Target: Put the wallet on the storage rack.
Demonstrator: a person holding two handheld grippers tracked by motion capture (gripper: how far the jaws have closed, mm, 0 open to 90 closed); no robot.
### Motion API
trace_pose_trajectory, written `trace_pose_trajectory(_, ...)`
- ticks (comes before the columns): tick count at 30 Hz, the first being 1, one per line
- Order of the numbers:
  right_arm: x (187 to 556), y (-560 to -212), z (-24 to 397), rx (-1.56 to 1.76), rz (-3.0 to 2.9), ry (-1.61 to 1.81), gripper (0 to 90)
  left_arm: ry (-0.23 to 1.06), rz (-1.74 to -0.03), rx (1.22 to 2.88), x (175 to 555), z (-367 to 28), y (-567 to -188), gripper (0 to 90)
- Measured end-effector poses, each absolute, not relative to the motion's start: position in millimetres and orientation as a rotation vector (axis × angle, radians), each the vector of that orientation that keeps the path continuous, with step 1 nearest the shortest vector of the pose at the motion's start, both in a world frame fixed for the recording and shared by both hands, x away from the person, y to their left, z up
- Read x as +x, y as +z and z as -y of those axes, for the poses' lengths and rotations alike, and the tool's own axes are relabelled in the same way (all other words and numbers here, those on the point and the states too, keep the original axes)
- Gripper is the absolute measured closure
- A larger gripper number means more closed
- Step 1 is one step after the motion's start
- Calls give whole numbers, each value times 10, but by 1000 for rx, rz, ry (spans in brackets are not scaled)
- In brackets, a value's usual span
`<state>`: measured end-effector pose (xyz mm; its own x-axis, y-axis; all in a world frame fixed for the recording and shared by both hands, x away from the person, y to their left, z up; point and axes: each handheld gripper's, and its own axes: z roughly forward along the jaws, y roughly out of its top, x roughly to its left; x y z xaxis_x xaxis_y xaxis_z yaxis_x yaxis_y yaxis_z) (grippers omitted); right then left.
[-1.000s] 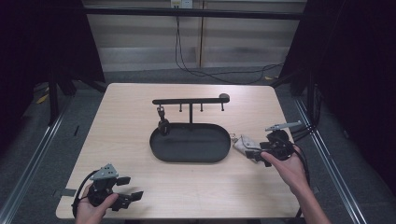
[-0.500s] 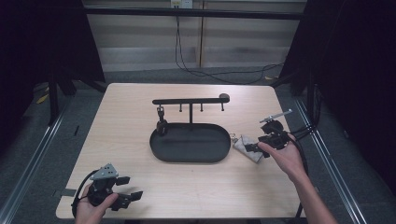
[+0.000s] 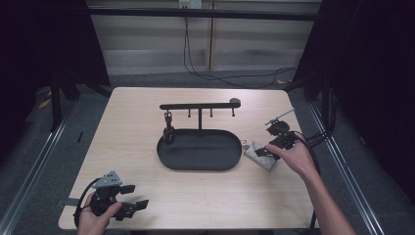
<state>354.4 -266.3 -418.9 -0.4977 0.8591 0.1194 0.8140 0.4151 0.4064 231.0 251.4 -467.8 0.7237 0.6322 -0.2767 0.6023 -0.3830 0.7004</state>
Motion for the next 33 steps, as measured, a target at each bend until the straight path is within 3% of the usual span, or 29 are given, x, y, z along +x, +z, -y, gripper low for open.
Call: trace_pose_trajectory(33,3941,-4616,2497,1481,-2738,229,202,27,-934,2086,2326,-2532,-4684,202)
